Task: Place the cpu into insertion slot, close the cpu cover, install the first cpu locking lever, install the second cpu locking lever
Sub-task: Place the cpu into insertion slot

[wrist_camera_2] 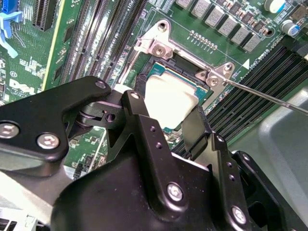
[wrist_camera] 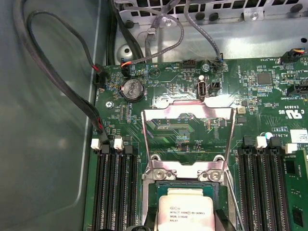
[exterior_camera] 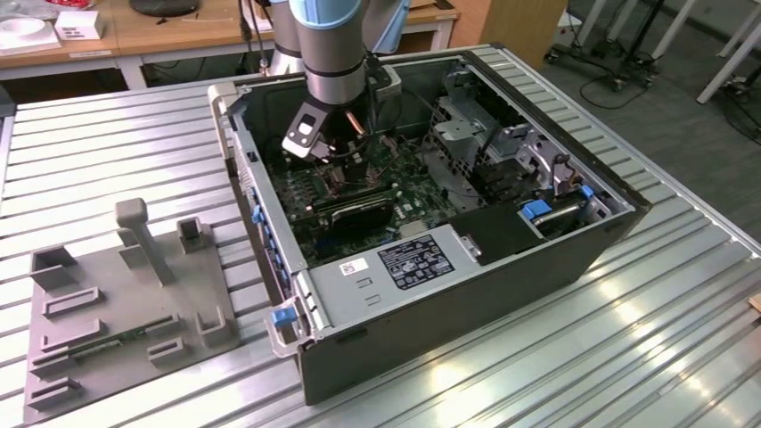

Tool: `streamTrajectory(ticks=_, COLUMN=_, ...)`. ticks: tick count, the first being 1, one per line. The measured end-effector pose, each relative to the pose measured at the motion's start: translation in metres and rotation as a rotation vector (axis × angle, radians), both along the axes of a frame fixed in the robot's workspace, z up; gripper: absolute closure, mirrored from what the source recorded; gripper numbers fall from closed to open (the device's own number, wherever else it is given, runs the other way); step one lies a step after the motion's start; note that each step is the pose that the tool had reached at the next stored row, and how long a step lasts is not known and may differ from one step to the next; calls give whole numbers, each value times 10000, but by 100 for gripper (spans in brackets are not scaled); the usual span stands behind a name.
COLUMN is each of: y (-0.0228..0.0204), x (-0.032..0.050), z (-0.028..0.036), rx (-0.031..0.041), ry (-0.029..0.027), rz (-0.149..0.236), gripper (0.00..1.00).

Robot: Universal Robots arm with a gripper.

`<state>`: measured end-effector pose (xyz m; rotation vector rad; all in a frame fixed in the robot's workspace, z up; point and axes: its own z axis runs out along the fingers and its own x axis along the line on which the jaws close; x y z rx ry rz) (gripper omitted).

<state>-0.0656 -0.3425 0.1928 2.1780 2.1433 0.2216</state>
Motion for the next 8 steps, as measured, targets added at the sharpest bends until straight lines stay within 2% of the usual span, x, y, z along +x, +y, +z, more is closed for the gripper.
streamTrajectory(ticks=8, y=0, x=0, z=2, rx=5, ry=-2, rz=0, gripper=46)
